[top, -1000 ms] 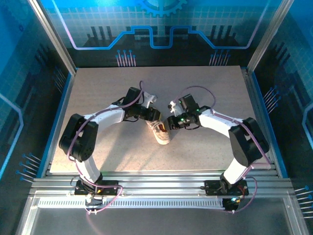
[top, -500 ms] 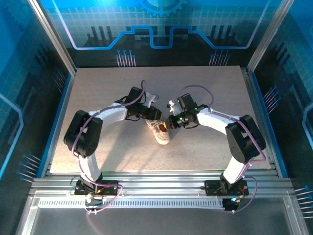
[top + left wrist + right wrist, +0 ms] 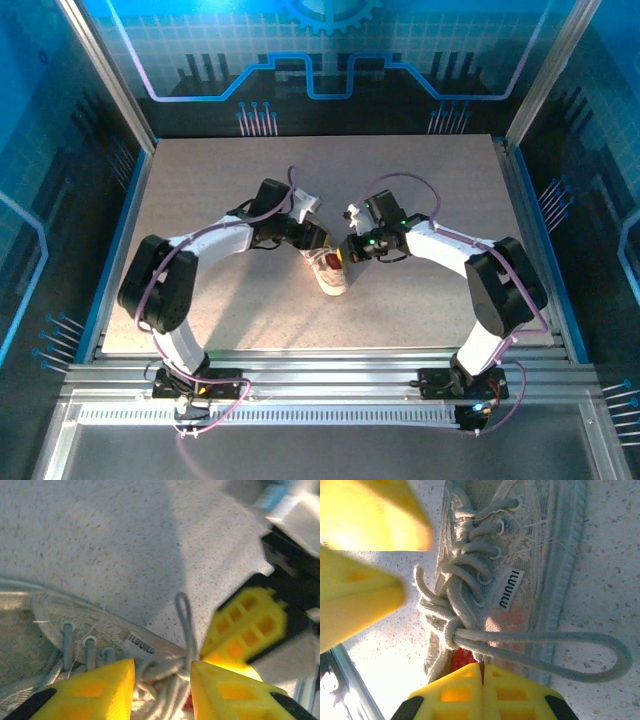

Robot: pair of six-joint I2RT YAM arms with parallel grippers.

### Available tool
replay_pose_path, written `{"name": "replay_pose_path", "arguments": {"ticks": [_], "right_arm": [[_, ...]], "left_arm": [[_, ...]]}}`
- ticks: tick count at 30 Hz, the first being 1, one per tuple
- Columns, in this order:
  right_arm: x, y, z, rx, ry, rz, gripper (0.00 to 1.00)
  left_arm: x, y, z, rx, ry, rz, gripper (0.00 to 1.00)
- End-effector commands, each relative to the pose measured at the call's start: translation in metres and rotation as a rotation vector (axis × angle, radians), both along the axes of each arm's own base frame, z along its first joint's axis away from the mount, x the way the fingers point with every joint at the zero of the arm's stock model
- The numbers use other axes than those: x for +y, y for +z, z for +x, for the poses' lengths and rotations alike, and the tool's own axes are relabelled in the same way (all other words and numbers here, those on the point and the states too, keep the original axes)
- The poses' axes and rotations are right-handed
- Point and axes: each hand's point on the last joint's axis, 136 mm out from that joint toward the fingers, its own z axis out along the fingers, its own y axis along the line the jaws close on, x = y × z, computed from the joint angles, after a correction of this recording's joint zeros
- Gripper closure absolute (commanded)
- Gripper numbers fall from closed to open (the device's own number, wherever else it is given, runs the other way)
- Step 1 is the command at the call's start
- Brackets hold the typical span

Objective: Tie the shoes

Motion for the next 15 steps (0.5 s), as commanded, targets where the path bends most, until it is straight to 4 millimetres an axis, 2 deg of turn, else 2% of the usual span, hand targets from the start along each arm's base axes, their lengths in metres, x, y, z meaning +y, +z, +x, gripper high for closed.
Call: {"name": "replay_pose_path", "arguments": {"ticks": [1, 6, 10, 15], "right_arm": [[-0.003, 0.01, 0.003, -0.011, -0.006, 0.047, 0.99], [-0.002, 0.013, 0.003, 0.008, -0.008, 0.083, 0.99], [-0.002, 0.011, 0.002, 0.016, -0.004, 0.083, 0.99], [-0.001, 0.011, 0.002, 0.022, -0.001, 0.092, 0.99]], "left_arm": [[-0.002, 0.017, -0.015, -0.292, -0.2, 0.069, 0.65], [-0.013, 0.008, -0.029, -0.464, -0.357, 0.163, 0.63], [-0.025, 0.003, -0.023, -0.509, -0.399, 0.209, 0.63], [-0.031, -0.011, -0.017, -0.485, -0.436, 0.241, 0.64]]}}
